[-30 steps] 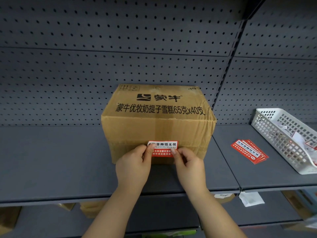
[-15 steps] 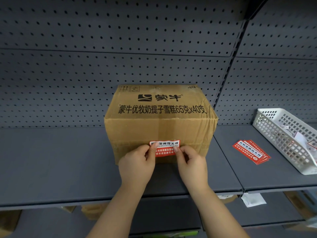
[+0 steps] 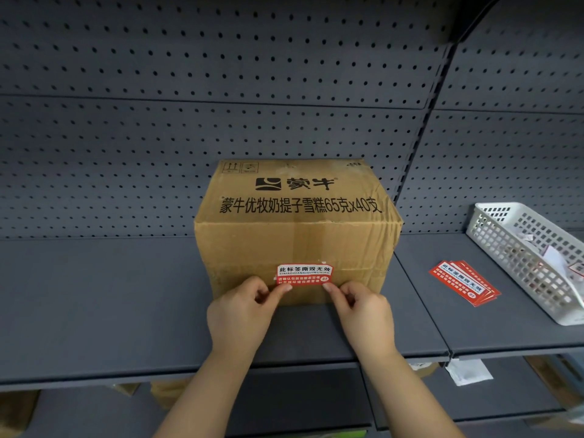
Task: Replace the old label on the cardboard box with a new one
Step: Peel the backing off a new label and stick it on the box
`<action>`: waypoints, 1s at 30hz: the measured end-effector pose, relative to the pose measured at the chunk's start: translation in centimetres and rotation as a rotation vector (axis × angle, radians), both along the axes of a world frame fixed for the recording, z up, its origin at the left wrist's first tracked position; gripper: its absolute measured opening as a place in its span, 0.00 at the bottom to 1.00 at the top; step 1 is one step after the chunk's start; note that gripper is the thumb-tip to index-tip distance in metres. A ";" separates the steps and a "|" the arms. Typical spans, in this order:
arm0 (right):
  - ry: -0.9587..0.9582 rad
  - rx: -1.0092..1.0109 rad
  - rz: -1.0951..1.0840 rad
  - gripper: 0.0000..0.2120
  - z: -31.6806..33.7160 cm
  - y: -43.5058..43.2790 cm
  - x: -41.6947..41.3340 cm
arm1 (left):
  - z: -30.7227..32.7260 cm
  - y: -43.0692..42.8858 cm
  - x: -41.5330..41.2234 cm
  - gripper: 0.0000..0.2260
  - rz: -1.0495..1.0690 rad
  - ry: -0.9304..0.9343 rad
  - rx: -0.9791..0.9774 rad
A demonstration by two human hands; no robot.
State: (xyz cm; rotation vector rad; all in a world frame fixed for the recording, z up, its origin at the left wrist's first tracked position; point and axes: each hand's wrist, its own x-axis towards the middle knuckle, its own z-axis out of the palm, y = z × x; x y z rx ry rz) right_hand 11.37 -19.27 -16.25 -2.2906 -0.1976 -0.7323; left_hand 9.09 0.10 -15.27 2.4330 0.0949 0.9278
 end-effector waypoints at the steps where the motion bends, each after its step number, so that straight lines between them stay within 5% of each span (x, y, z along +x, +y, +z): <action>1: 0.020 0.012 -0.008 0.20 0.0 -0.3 0.0 | -0.3 0.6 -0.1 0.20 0.019 0.002 0.008; 7: -0.065 -0.030 0.081 0.12 0.6 -2.8 -1.5 | 0.3 2.9 -2.5 0.16 -0.014 -0.083 0.038; 9: -0.220 -0.286 0.261 0.11 1.1 -2.4 -2.4 | 0.6 1.9 -3.0 0.12 -0.253 -0.189 0.205; 12: -0.379 -0.785 0.389 0.22 1.2 -1.6 -2.1 | 0.5 0.4 -2.7 0.18 -0.525 -0.205 0.685; 18: -0.323 -1.107 0.171 0.32 1.7 -2.5 0.6 | 0.3 2.3 0.2 0.31 -0.348 0.088 1.065; 26: -0.342 -1.059 -0.009 0.31 2.2 -6.4 0.3 | 0.1 5.9 -1.3 0.28 -0.204 0.061 0.971; 30: -0.381 -1.058 0.109 0.32 1.7 -4.1 -0.8 | 0.1 3.3 -2.1 0.28 -0.288 0.029 0.934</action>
